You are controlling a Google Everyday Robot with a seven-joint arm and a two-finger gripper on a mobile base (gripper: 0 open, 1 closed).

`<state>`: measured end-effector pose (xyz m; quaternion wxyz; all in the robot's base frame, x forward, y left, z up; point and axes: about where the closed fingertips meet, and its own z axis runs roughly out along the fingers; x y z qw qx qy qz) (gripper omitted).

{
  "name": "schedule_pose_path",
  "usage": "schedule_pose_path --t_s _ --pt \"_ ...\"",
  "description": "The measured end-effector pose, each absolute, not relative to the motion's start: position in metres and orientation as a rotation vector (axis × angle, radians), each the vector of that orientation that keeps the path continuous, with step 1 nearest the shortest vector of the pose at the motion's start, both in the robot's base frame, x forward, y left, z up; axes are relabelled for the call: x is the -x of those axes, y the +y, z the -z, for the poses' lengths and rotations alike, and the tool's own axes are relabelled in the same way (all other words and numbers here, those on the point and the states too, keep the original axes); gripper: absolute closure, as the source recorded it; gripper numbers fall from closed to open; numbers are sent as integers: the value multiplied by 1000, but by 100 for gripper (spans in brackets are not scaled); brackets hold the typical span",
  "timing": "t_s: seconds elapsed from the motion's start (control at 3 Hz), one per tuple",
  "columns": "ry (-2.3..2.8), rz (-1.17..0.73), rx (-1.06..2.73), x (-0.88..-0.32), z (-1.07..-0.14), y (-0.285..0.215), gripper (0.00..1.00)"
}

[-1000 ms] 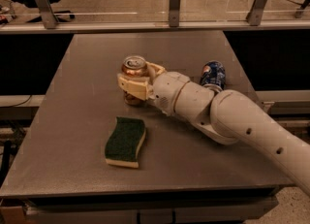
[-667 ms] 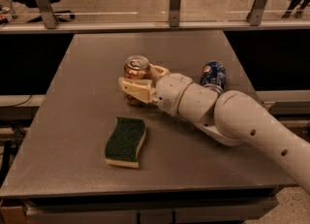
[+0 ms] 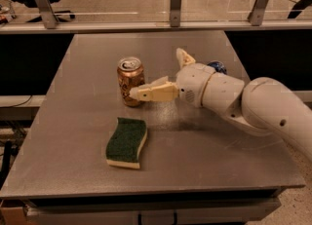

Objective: Place orange can upright

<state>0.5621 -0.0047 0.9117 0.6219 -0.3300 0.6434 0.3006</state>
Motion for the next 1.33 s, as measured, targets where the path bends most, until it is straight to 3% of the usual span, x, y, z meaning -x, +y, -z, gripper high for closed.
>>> schedule_pose_path --t_s 0.33,0.67,1.0,1.33 --pt "1472 -614 780 -570 -943 -57 0" --pt "1433 -414 785 -588 -1009 -146 0" --pt "1391 -252 757 -600 -1058 -199 0" --pt "1379 -232 742 -601 -1070 -209 0"
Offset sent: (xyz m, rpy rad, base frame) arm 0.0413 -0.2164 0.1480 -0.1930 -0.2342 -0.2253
